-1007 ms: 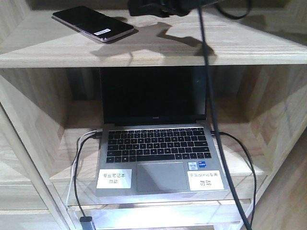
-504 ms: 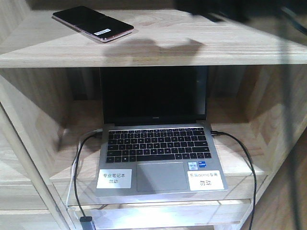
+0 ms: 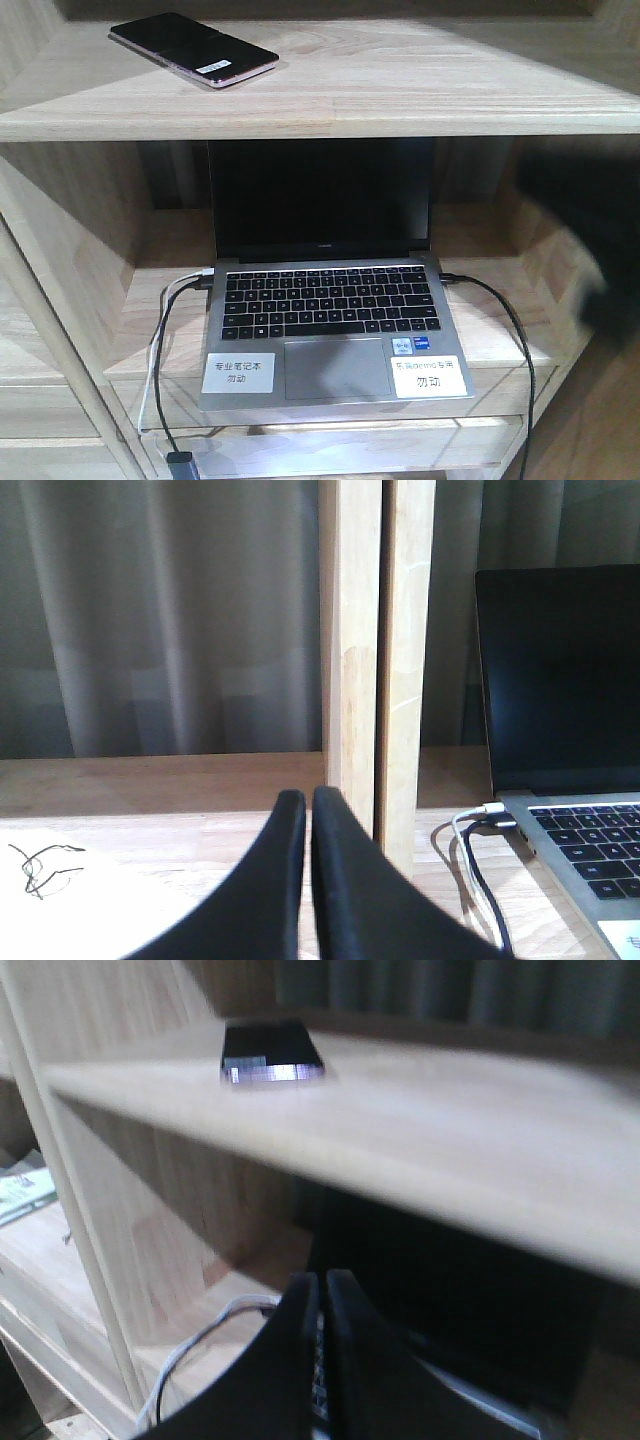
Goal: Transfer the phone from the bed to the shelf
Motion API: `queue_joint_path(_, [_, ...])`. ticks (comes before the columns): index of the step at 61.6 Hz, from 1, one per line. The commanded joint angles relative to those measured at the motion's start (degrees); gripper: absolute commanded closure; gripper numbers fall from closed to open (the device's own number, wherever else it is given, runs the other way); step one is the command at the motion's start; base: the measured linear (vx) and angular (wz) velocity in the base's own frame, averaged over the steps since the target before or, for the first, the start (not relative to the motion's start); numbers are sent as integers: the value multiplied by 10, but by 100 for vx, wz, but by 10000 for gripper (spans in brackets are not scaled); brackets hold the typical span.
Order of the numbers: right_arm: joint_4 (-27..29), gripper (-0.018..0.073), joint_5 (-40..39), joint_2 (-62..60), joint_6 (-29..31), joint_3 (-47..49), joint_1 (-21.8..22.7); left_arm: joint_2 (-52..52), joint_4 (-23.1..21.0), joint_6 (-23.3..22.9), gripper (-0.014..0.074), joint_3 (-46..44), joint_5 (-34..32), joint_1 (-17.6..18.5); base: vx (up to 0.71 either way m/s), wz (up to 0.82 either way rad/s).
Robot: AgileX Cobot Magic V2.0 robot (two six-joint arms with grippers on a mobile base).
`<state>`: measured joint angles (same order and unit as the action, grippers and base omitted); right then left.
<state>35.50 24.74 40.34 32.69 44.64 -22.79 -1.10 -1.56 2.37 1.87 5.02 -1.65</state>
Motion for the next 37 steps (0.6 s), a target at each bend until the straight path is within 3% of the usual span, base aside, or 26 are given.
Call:
queue_joint_path(1, [12, 564, -56, -55, 8, -42, 2, -3, -6, -5, 595, -14, -41, 2, 0, 0])
queue_joint_path(22, [12, 564, -64, -188, 8, -191, 2, -3, -6, -5, 595, -14, -41, 2, 0, 0])
queue_joint_path(37, [14, 564, -59, -212, 8, -208, 2, -3, -6, -5, 595, -14, -41, 2, 0, 0])
